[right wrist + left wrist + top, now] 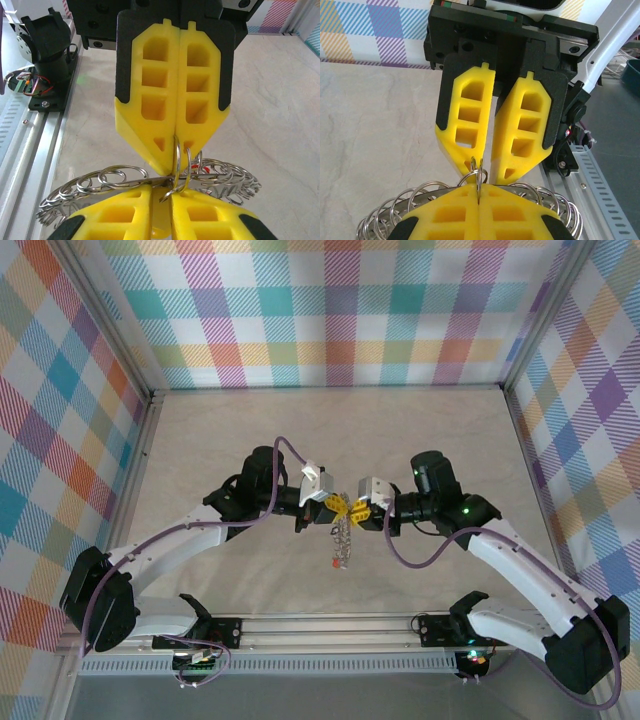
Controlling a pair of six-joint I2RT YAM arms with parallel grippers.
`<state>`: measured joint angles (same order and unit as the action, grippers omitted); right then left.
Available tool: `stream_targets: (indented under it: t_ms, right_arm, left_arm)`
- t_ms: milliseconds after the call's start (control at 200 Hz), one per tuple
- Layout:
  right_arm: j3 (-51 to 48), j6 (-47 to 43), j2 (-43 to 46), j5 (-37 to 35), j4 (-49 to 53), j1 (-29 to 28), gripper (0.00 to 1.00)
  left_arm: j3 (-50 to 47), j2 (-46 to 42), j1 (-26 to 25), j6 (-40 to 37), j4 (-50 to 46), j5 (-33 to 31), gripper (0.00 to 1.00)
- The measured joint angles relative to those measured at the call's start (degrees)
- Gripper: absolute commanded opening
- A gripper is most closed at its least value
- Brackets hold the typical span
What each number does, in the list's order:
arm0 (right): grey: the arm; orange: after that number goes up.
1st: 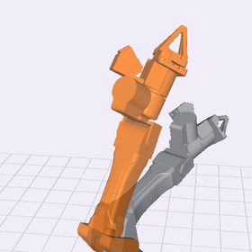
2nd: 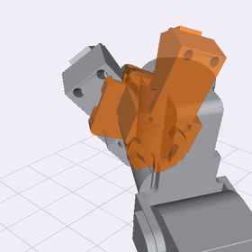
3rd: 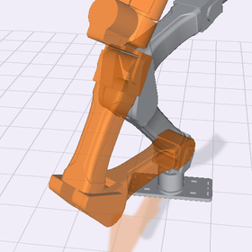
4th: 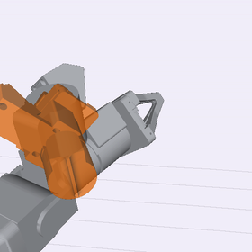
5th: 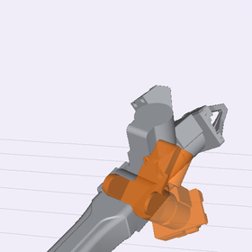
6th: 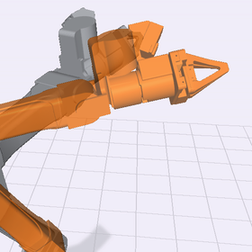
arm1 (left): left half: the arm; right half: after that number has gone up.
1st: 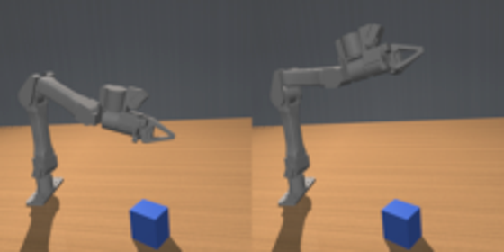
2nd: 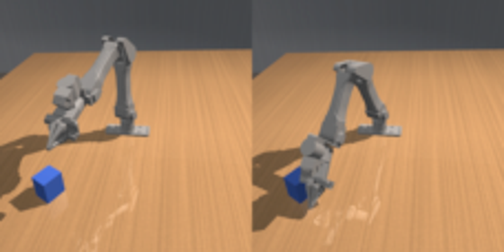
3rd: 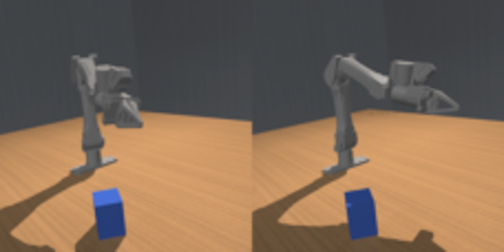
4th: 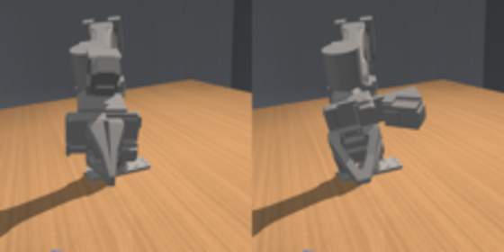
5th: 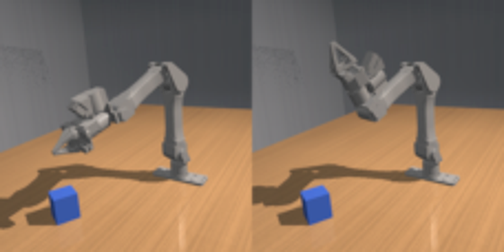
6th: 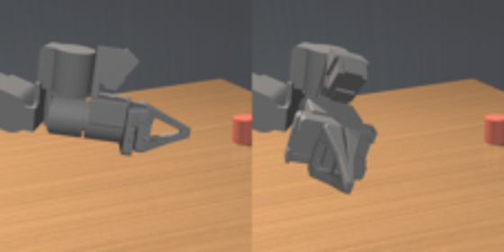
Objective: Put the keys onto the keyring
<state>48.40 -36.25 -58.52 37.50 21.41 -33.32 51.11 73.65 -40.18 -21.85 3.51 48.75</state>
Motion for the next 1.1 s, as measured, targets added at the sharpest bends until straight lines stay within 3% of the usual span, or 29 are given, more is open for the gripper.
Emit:
stream_targets:
  t_ms: [385, 515, 1100]
  right_arm:
    - [-1.62, -0.85, 7.37, -2.38, 0.44, 0.9, 0.24]
    - [-1.88, -0.76, 6.56, -2.25, -0.76, 1.01, 0.29]
    - [-1.88, -0.63, 2.45, 1.36, -2.56, 1.09, 0.27]
  left_arm:
    - [0.0, 0.0, 0.0, -0.48, 0.11, -0.2, 0.0]
    - [0.0, 0.0, 0.0, -0.48, 0.13, -0.17, 0.0]
    - [-0.31, 0.0, 0.0, -0.48, 0.26, -0.13, 0.0]
